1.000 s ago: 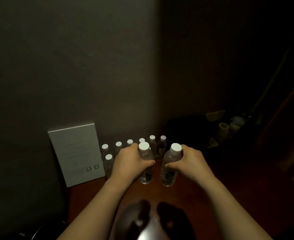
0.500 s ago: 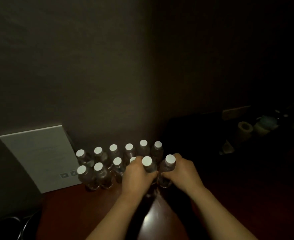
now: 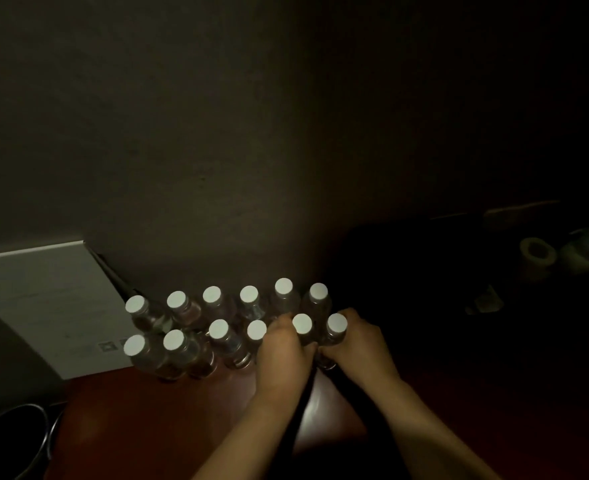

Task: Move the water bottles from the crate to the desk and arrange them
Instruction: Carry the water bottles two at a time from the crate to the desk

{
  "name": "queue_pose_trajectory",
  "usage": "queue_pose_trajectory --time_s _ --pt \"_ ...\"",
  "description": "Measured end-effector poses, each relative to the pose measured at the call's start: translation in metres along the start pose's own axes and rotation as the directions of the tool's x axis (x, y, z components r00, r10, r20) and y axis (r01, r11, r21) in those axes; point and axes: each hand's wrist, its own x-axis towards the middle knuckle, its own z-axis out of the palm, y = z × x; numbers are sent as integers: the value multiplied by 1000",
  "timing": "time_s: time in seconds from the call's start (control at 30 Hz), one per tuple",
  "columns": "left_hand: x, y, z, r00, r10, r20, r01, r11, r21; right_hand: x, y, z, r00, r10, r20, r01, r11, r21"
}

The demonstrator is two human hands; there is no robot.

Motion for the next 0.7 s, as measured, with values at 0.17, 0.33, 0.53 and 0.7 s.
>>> queue_pose_trajectory --time_s 0.17,0.33,0.53,0.7 --pt "5 -4 10 1000 -1 5 1 1000 1 10 7 8 1000 4 23 -4 1000 -15" --pt "7 0 14 1000 -6 -2 5 1000 -19 14 9 8 1000 -7 20 7 1000 4" --pt "1 2 18 1000 -6 5 6 999 -41 13 9 9 999 -34 29 33 999 25" --pt "-4 6 14 998 56 -29 -57 997 -46 6 5 5 997 -43 69 41 998 37"
